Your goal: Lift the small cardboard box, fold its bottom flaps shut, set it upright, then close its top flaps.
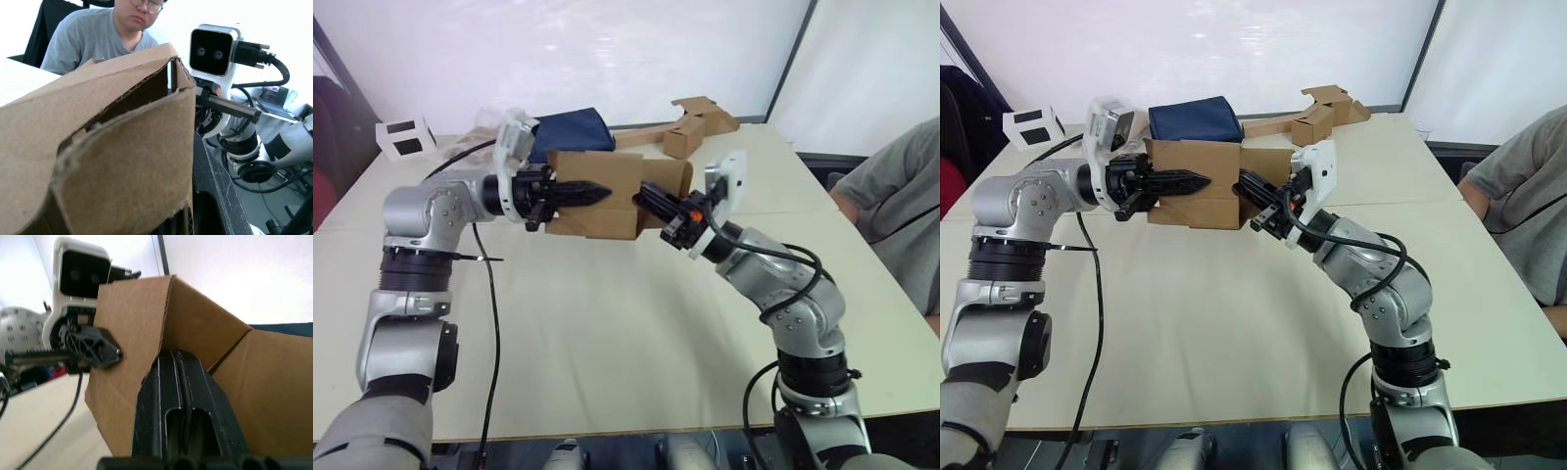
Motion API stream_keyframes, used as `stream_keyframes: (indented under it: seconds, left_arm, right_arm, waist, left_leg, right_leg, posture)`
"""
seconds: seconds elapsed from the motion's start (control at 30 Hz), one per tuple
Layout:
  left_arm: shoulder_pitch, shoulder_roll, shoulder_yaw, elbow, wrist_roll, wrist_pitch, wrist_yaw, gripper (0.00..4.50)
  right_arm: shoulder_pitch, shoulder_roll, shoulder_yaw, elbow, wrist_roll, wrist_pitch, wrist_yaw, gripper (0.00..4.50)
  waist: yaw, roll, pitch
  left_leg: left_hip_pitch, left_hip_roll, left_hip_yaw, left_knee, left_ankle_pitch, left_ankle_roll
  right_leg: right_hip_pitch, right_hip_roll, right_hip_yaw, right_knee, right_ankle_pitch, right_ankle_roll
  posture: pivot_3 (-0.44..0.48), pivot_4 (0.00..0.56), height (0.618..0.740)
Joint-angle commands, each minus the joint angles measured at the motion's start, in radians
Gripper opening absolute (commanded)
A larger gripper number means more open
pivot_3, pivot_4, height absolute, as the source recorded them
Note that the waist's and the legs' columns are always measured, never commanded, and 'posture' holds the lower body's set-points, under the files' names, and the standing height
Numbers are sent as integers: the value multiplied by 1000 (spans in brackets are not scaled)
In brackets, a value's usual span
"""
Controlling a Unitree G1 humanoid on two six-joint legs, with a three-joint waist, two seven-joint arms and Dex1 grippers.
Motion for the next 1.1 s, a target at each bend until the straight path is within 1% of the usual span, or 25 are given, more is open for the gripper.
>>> stream_keyframes:
  seconds: [0.03, 0.27, 0.37, 0.47, 0.6, 0.83, 1.1]
  left_arm:
    - [-4, 12, 6, -17, -5, -9, 6, 0]
    - [-6, 11, 8, -5, -3, -15, 13, 0]
    - [-4, 13, 11, -9, -6, -13, 15, 0]
    - [-3, 13, 14, -13, -11, -10, 18, 0]
    - [-14, 8, 15, -17, -20, -2, 19, 0]
    - [-18, 6, 15, -32, -30, 9, 19, 0]
    - [-3, 8, 18, -58, -43, 25, 26, 0]
  right_arm:
    - [-5, -46, -26, -58, 26, 4, 52, 21]
    - [38, -153, -103, -90, 108, 52, 120, 21]
    - [99, -216, -105, -89, 93, 64, 158, 21]
    - [144, -236, -92, -74, 66, 49, 174, 21]
    - [160, -214, -38, -38, -9, 8, 167, 21]
    - [105, -145, 2, 12, -50, -32, 166, 21]
    - [47, -81, 9, 42, -17, -25, 201, 21]
  waist:
    - [0, 0, 0]
    - [2, 0, 0]
    - [2, 0, 0]
    - [1, 0, 0]
    - [0, 0, 0]
    - [1, 0, 0]
    - [0, 0, 0]
  left_leg:
    - [0, 0, 0, 0, 0, 0]
    - [0, 0, 0, 0, 0, 0]
    - [0, 0, 0, 0, 0, 0]
    - [0, 0, 0, 0, 0, 0]
    - [0, 0, 0, 0, 0, 0]
    - [0, 0, 0, 0, 0, 0]
    - [0, 0, 0, 0, 0, 0]
  right_leg:
    - [0, 0, 0, 0, 0, 0]
    - [0, 0, 0, 0, 0, 0]
    - [0, 0, 0, -1, 0, 0]
    - [0, 0, 0, -1, 0, 0]
    - [0, 1, 0, 0, 0, 0]
    - [0, 0, 0, 0, 0, 0]
    - [0, 0, 0, 0, 0, 0]
  posture:
    - [0, 150, 740]
    - [0, 150, 740]
    - [0, 150, 740]
    - [0, 150, 740]
    - [0, 150, 740]
    - [0, 150, 740]
    - [0, 150, 740]
